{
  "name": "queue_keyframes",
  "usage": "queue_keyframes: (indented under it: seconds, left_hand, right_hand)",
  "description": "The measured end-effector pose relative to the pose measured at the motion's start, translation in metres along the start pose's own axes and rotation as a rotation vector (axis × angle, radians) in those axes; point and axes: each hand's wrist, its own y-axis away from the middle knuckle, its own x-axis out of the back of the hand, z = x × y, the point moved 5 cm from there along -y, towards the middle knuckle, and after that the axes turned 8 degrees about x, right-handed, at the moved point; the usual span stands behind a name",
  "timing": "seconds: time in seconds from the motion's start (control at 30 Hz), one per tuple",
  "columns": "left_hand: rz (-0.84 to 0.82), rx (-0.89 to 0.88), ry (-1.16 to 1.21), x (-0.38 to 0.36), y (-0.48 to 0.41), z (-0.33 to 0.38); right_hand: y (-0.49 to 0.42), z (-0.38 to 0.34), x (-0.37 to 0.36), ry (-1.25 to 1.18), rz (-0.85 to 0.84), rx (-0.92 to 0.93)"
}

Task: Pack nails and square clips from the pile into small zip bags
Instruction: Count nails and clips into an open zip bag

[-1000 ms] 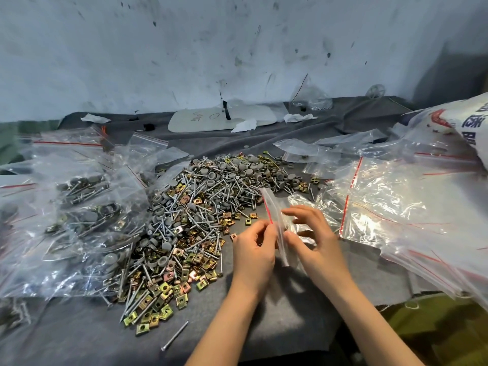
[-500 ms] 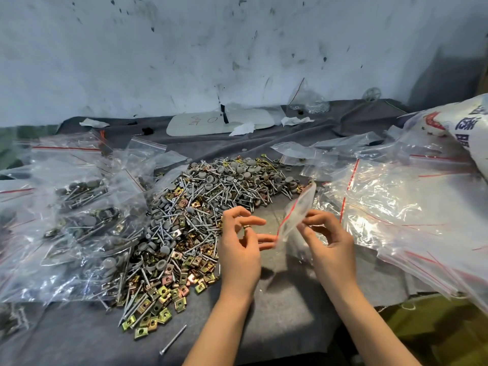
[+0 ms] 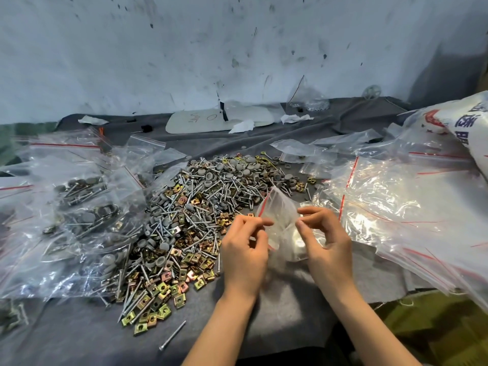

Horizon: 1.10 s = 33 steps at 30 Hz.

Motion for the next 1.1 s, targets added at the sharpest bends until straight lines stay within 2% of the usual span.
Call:
queue_keyframes:
  seconds: [0.07, 0.13, 0.27, 0.33, 0.4, 0.5, 0.57, 0.7, 0.8, 1.0, 1.1]
  left_hand:
    - [0.009, 0.046, 0.003, 0.001, 0.000, -0.002]
    - [-0.022, 0.031, 0.001, 0.000, 0.001, 0.001]
    - [-0.220, -0.162, 0.003, -0.002, 0.006, 0.013]
    - [-0.237, -0.298, -0.089, 0.001, 0.009, 0.015]
    - [-0.184, -0.352, -0.123, 0.009, 0.010, 0.013]
    - [-0.151, -0.271, -0.049, 0.024, 0.005, 0.007]
    - [-0.207, -0.181, 0.042, 0.032, 0.000, 0.002]
    - [-0.262, -0.099, 0.016, 0.043, -0.007, -0.006]
    - [-0.271, -0.087, -0.062, 0.046, -0.009, -0.008]
    - [-0.171, 0.028, -0.026, 0.050, -0.006, -0.013]
    - [-0.153, 0.046, -0.042, 0.051, -0.005, -0.013]
  right_hand:
    - [0.000, -0.005, 0.002, 0.036, 0.039, 0.054]
    - [0.001, -0.013, 0.000, 0.130, 0.008, 0.184]
    - [0.004, -0.021, -0.006, 0.291, -0.030, 0.396]
    - [0.005, -0.022, -0.005, 0.325, -0.027, 0.427]
    - [0.004, -0.021, -0.005, 0.334, -0.036, 0.416]
    - [0.002, -0.018, -0.009, 0.292, -0.114, 0.348]
    - [0.001, -0.012, -0.013, 0.267, -0.198, 0.248]
    - [0.002, 0.009, -0.022, 0.315, -0.426, -0.019]
    - [0.005, 0.016, -0.028, 0.432, -0.566, -0.056]
    - [0.008, 0.014, -0.030, 0.525, -0.610, -0.035]
    - [0.008, 0.009, -0.025, 0.446, -0.509, -0.004]
